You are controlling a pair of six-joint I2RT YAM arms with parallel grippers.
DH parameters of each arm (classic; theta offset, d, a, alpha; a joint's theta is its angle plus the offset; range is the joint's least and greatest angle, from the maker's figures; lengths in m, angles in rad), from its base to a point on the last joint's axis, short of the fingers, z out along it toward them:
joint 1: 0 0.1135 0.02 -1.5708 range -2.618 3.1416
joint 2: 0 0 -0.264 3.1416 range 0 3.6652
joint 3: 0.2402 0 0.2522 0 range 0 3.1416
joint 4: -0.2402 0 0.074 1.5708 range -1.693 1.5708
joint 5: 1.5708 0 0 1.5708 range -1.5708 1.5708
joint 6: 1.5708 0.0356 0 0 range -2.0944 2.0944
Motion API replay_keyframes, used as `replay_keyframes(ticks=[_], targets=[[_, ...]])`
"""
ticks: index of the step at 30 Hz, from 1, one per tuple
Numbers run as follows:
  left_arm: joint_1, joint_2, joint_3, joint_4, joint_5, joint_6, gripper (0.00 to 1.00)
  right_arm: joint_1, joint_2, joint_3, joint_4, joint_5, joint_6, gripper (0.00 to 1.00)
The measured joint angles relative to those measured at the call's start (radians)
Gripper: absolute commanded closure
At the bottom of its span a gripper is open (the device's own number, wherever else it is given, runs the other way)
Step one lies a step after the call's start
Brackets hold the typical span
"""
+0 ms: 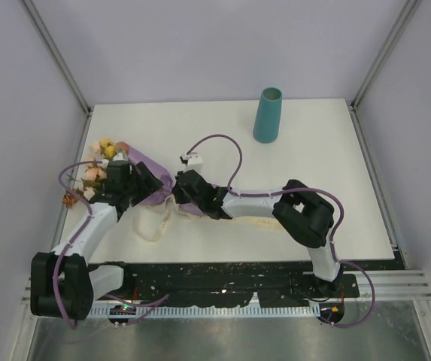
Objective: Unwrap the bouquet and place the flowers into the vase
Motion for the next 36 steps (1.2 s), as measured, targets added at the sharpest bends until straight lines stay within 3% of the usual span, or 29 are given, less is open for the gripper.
replay_keyframes(ticks=[4,9,13,22,31,36], targets=[[0.0,0.06,0.0,0.018,0.003,0.002,0.42,0.0,0.0,-0.005,0.012,-0.011,0.0,0.95],[0.0,0.076,0.0,0.023,0.002,0.002,0.82,0.0,-0.005,-0.013,0.022,-0.017,0.009,0.95],[-0.003,0.082,-0.011,0.034,0.0,0.007,0.97,-0.006,-0.022,-0.02,0.043,-0.027,0.042,0.95],[-0.003,0.105,-0.017,0.05,-0.003,0.007,0.96,-0.039,-0.08,-0.053,0.126,-0.052,0.122,0.95],[-0.003,0.093,-0.029,0.057,0.0,0.005,0.93,-0.042,-0.066,-0.043,0.08,-0.098,0.113,0.73],[-0.003,0.076,-0.035,0.056,0.003,0.004,0.93,-0.038,-0.031,-0.014,0.054,-0.121,0.11,0.72]])
